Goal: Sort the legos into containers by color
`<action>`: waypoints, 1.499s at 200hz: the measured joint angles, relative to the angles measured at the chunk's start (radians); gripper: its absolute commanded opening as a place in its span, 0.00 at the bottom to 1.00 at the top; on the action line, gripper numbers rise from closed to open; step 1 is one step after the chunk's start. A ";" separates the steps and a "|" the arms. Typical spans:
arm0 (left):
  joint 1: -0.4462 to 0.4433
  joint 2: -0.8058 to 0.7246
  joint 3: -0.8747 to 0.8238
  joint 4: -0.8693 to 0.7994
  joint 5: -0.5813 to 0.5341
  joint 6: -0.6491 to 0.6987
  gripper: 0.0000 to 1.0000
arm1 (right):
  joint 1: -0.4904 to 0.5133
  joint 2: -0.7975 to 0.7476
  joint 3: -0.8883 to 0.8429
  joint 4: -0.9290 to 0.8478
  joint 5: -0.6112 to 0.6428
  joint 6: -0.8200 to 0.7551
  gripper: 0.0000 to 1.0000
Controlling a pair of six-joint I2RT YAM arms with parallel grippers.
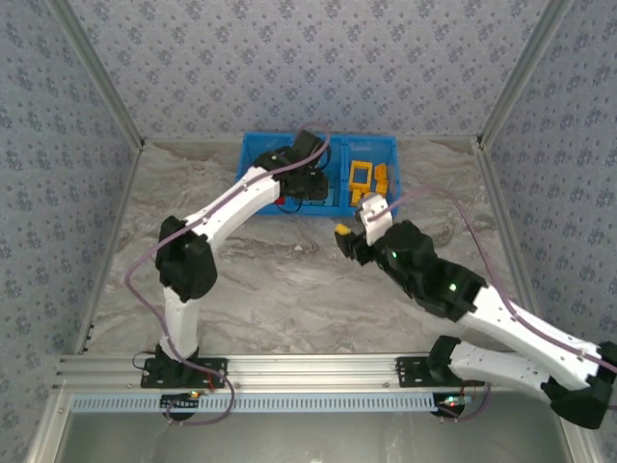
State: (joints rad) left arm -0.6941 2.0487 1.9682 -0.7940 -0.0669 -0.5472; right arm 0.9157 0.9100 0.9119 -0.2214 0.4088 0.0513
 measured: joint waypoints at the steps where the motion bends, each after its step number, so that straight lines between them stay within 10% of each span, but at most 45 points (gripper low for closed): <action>1: 0.001 0.003 0.005 0.000 0.000 0.002 0.31 | -0.006 0.005 0.001 0.006 0.000 0.000 0.65; 112: 0.113 0.445 0.520 -0.003 -0.026 0.136 0.32 | -0.211 0.216 0.087 0.205 -0.058 0.048 0.66; 300: 0.131 0.576 0.593 0.061 -0.002 0.146 0.44 | -0.232 0.243 0.114 0.225 -0.092 0.117 0.67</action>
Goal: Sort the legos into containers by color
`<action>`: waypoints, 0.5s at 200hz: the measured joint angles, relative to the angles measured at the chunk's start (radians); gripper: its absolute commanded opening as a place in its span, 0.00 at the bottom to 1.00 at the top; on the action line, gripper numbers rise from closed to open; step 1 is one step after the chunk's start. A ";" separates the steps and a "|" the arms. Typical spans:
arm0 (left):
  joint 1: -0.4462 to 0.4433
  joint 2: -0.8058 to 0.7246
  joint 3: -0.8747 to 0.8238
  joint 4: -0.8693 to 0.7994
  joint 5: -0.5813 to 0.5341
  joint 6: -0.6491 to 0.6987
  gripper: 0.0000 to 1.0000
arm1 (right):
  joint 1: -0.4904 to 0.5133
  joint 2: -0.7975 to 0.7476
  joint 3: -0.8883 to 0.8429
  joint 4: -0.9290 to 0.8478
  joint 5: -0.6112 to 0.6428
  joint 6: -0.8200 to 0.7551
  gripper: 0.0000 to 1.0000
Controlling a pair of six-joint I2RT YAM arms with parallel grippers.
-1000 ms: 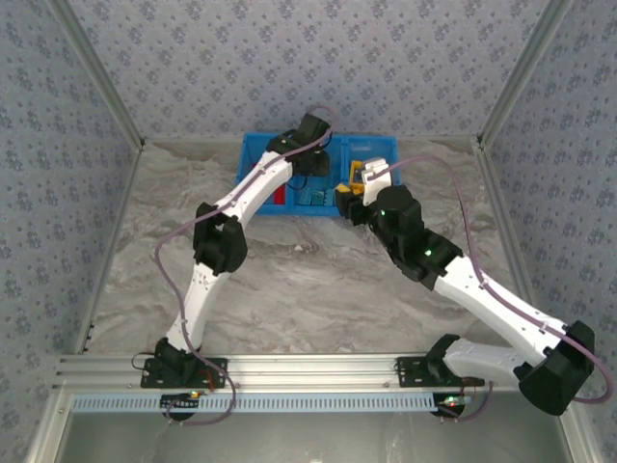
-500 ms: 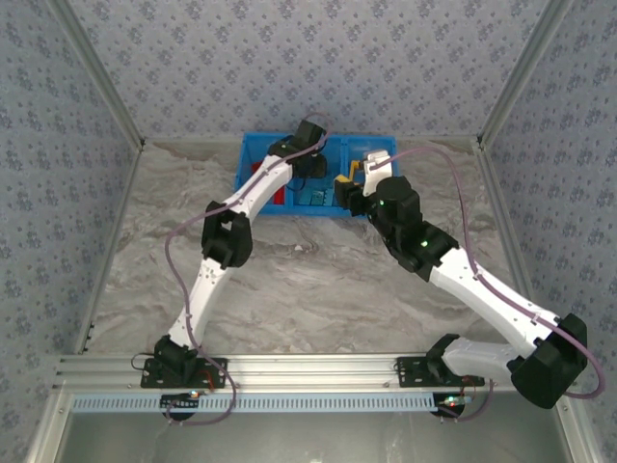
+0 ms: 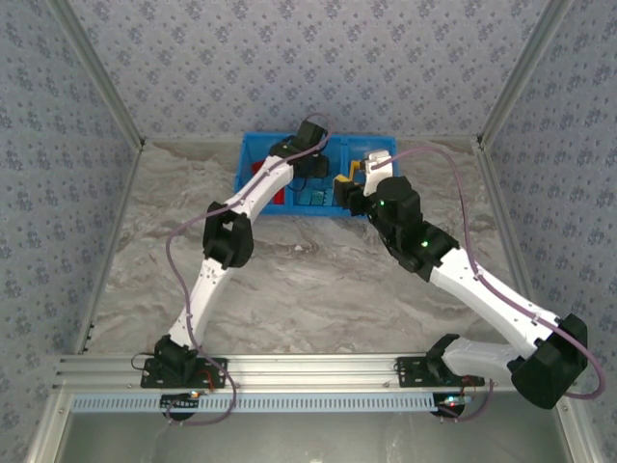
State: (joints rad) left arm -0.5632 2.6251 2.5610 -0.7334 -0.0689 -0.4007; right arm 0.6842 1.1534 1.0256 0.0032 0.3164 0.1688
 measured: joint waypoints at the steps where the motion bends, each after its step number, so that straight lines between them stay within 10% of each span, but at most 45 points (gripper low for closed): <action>1: 0.000 0.000 0.000 0.000 -0.001 0.000 0.44 | 0.000 0.000 0.000 0.000 0.000 0.000 0.67; 100: -0.040 -0.032 0.003 -0.088 -0.053 -0.032 0.52 | -0.009 -0.042 0.000 -0.053 -0.026 -0.001 0.68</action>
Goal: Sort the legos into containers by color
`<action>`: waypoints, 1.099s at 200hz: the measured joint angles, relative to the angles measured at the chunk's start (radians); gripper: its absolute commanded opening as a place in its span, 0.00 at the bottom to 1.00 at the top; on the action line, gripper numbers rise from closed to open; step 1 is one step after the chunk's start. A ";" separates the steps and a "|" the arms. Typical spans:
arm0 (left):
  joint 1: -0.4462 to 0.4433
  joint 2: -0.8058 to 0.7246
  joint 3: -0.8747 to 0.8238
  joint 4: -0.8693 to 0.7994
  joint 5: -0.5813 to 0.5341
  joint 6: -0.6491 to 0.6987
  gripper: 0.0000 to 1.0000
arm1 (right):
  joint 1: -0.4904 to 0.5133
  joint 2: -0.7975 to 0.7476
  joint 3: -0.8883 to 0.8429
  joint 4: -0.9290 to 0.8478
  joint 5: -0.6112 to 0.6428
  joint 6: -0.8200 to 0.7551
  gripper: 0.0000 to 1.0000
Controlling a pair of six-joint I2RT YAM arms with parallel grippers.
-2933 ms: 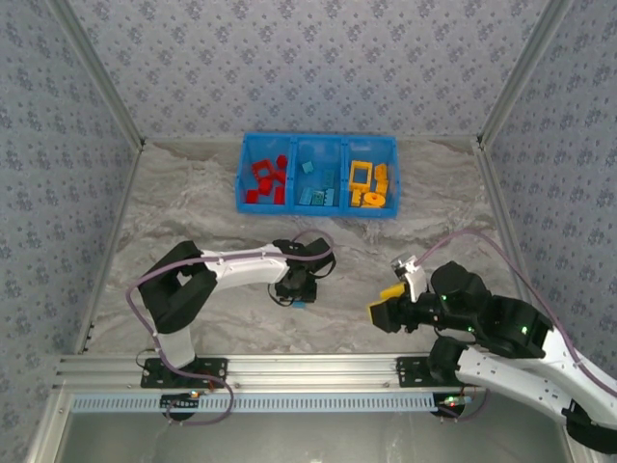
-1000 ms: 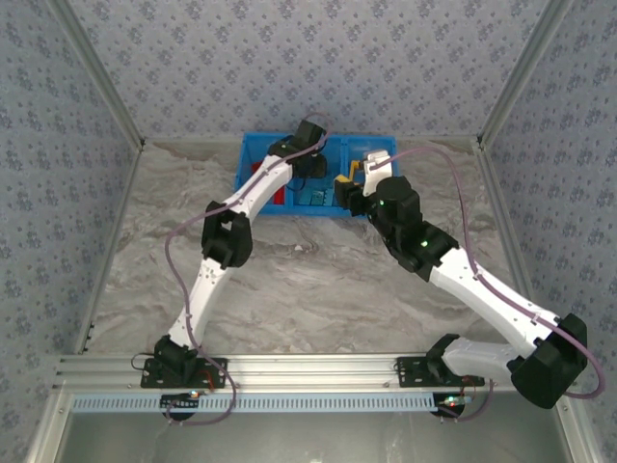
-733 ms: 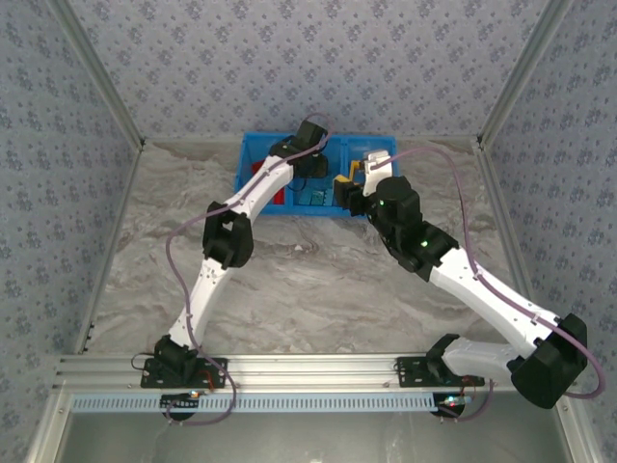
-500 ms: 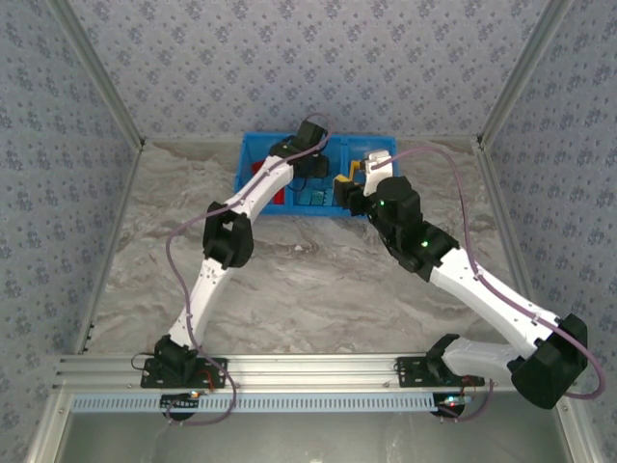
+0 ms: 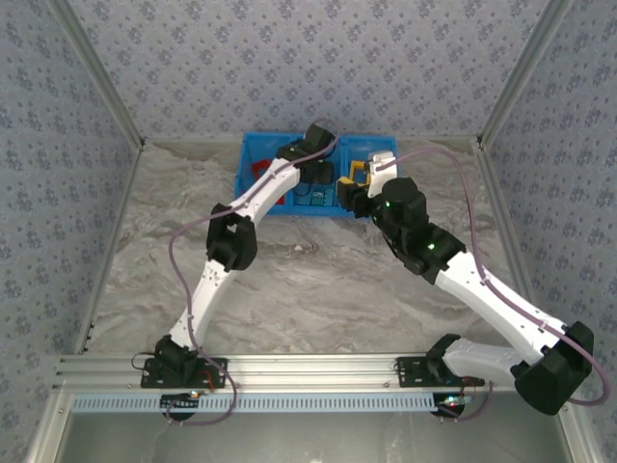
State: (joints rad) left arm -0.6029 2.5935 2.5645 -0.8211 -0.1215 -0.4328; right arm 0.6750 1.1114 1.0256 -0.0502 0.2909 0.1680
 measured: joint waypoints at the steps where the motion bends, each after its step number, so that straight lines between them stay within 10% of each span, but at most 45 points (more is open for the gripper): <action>1: 0.000 -0.002 0.000 0.000 0.000 -0.001 0.52 | 0.000 -0.001 0.000 -0.001 0.000 0.000 0.68; 51: -0.016 -0.482 -0.357 0.014 -0.009 -0.068 0.62 | -0.022 -0.115 0.020 -0.159 -0.072 -0.018 0.79; 60: -0.021 -0.610 -0.466 0.034 -0.009 -0.083 0.70 | -0.029 -0.130 0.048 -0.219 -0.095 -0.024 0.90; 68: -0.028 -0.721 -0.564 0.055 -0.005 -0.091 0.98 | -0.035 -0.141 0.071 -0.264 -0.108 -0.021 1.00; 127: -0.039 -1.402 -1.283 0.090 -0.041 -0.168 0.98 | -0.051 -0.326 -0.021 -0.441 -0.134 0.015 1.00; 168: -0.036 -1.783 -1.693 0.034 -0.375 -0.235 0.98 | -0.067 -0.401 -0.229 -0.430 0.111 0.087 1.00; 220: 0.045 -2.099 -2.171 0.373 -0.642 0.019 0.98 | -0.272 -0.277 -0.565 -0.121 0.212 -0.049 1.00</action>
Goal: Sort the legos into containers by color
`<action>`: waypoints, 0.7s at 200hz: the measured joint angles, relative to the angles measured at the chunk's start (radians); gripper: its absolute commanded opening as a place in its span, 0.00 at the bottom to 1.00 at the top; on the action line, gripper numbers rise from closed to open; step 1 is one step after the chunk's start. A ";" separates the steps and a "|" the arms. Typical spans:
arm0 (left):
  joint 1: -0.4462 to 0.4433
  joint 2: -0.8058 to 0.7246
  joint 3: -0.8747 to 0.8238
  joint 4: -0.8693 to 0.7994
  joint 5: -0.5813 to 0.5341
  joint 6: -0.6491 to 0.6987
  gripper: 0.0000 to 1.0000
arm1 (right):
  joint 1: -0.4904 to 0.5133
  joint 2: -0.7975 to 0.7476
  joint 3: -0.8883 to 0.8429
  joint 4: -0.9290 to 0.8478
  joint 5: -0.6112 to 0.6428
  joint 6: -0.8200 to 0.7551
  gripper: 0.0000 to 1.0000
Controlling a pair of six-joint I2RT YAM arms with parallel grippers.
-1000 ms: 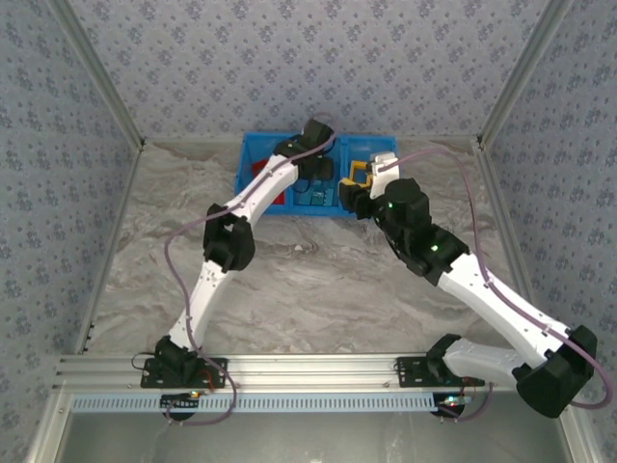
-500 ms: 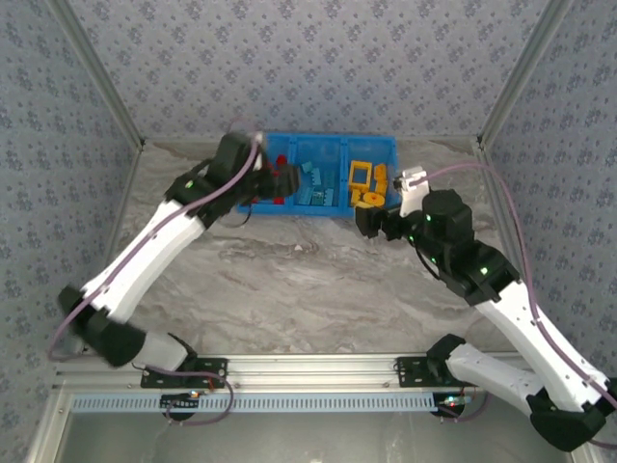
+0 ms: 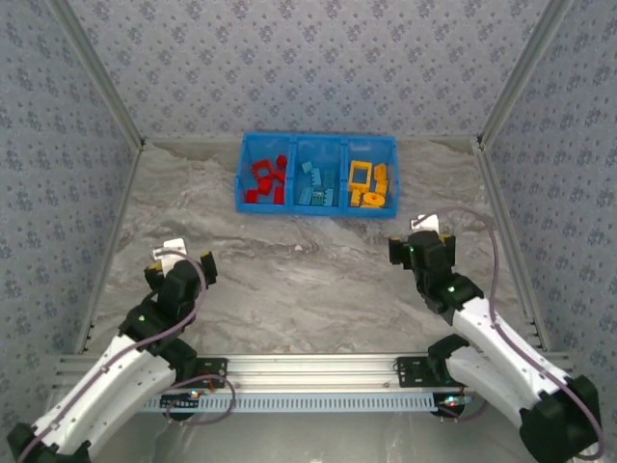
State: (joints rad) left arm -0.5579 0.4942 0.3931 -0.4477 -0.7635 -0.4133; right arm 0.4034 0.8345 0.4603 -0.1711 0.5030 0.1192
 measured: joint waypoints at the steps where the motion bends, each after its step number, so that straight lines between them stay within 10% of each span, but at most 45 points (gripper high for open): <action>1: 0.003 0.001 -0.004 0.006 0.000 0.004 0.98 | -0.004 0.002 -0.004 0.004 -0.001 -0.001 1.00; 67: 0.393 0.587 -0.025 0.601 0.262 0.247 0.98 | -0.239 0.348 -0.087 0.412 -0.106 -0.072 1.00; 140: 0.507 1.027 0.161 0.919 0.506 0.364 0.98 | -0.317 0.612 0.027 0.654 -0.230 -0.151 1.00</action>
State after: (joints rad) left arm -0.0505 1.5211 0.5537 0.4713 -0.2577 -0.0494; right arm 0.0868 1.4460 0.4870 0.4828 0.2729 -0.0315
